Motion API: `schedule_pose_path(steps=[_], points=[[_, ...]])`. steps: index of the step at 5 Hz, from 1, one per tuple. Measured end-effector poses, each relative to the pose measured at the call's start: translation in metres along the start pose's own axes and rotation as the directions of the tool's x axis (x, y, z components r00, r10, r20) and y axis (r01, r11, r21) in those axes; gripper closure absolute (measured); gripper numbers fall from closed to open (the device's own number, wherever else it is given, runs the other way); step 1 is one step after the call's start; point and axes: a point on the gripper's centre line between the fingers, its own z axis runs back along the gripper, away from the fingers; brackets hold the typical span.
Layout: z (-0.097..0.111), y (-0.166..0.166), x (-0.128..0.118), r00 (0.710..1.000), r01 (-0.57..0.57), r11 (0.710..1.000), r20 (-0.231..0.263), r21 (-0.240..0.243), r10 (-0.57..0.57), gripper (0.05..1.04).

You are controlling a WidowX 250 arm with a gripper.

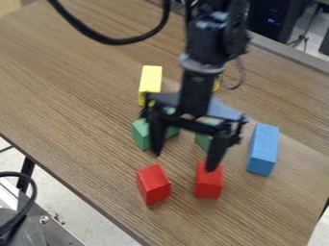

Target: Move the red cube off the green rectangle block and put in the bottom part of the table

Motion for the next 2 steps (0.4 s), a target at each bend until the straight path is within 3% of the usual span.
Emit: schedule_pose_path(steps=[1, 2], points=[[0.017, -0.026, 0.012, 0.963, 0.212, 0.976, 0.160, 0.036, -0.216, 0.084], [0.023, -0.046, 0.016, 0.911, 0.342, 0.939, 0.230, 0.036, -0.341, 0.084]])
